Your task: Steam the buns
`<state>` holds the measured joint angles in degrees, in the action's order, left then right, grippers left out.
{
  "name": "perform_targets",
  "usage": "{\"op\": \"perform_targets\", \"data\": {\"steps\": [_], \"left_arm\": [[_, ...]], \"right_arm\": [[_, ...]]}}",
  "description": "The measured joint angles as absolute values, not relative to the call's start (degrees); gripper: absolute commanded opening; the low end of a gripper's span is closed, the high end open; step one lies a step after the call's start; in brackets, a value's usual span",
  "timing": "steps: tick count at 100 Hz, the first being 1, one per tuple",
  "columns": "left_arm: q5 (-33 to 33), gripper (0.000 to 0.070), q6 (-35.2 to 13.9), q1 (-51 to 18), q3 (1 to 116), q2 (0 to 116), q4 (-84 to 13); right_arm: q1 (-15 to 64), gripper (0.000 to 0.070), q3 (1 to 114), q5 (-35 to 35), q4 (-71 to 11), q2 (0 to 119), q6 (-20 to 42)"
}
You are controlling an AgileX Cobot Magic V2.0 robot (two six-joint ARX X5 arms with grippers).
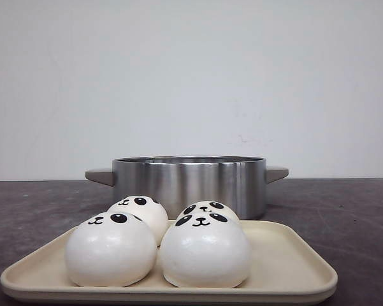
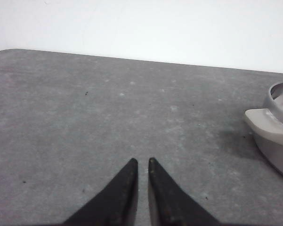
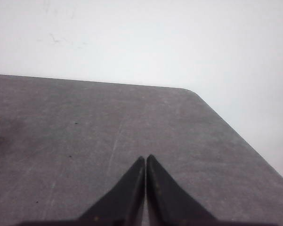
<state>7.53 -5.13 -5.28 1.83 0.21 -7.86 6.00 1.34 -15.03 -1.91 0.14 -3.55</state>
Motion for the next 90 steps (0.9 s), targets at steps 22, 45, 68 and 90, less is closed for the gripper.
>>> {"op": "perform_targets", "data": {"steps": [22,45,68,90], "left_arm": [[7.53,0.0000,-5.13,-5.28,1.83,0.21,-7.86],[7.53,0.0000,-5.13,-5.28,1.83,0.21,-7.86],[7.53,0.0000,-5.13,-5.28,1.83,0.21,-7.86],[7.53,0.0000,-5.13,-5.28,1.83,0.21,-7.86]], "right_arm": [[6.00,0.0000,1.34,-15.03,-1.91,0.14,-3.55],[6.00,0.0000,1.34,-15.03,-1.91,0.14,-3.55],[6.00,0.0000,1.34,-15.03,-1.91,0.14,-3.55],[5.89,0.0000,1.34,-12.99,-1.89,0.14,-2.26]]}}
